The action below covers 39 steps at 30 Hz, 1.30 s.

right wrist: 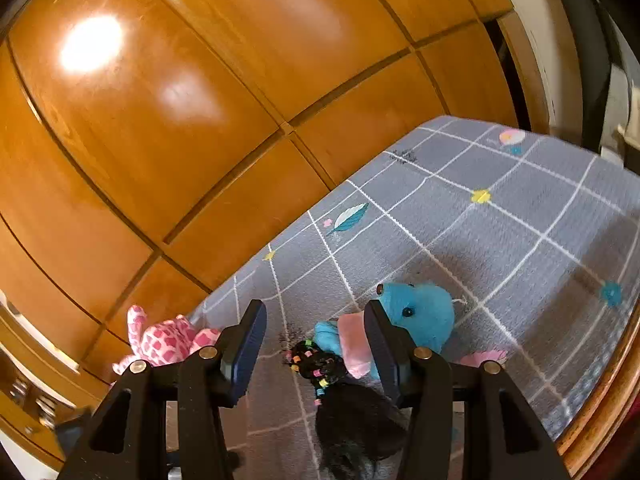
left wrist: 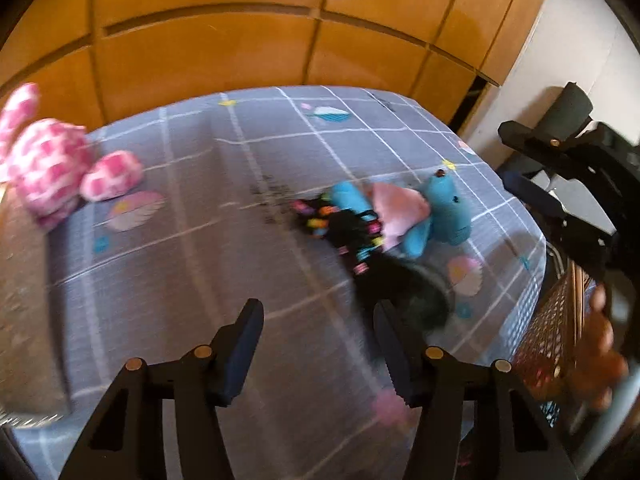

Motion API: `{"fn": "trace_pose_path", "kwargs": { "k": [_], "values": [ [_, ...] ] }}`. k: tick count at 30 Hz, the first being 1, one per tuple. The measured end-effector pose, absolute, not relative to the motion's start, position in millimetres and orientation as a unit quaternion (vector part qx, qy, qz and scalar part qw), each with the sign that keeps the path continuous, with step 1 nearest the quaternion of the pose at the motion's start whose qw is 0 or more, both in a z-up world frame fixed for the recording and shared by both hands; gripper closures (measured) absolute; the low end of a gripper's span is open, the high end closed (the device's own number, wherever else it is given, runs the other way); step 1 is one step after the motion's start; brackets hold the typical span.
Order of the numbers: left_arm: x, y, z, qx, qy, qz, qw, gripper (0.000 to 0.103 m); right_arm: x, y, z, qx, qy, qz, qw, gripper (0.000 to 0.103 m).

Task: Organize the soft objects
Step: 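Grasp the black beaded wig with the left gripper while the right approaches the blue plush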

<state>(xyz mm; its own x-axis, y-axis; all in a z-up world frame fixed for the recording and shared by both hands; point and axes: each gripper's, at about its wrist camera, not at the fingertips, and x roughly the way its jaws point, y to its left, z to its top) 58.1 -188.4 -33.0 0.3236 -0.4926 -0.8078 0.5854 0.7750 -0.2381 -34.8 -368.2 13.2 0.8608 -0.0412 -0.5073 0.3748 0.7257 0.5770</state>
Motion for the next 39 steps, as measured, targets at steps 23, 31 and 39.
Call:
{"fn": "trace_pose_path", "kwargs": {
  "k": [23, 31, 39],
  "values": [
    [95, -213, -61, 0.013, 0.494, -0.328, 0.805, 0.075, -36, -381, -1, 0.423, 0.239, -0.093, 0.869, 0.042],
    [76, -131, -59, 0.022, 0.497, -0.301, 0.813, 0.076, -7, -363, -7, 0.366, 0.346, -0.087, 0.860, 0.042],
    [70, -97, -78, 0.012, 0.506, -0.292, 0.812, 0.080, 40, -316, -6, 0.045, 0.506, -0.049, 0.860, 0.042]
  ]
}}
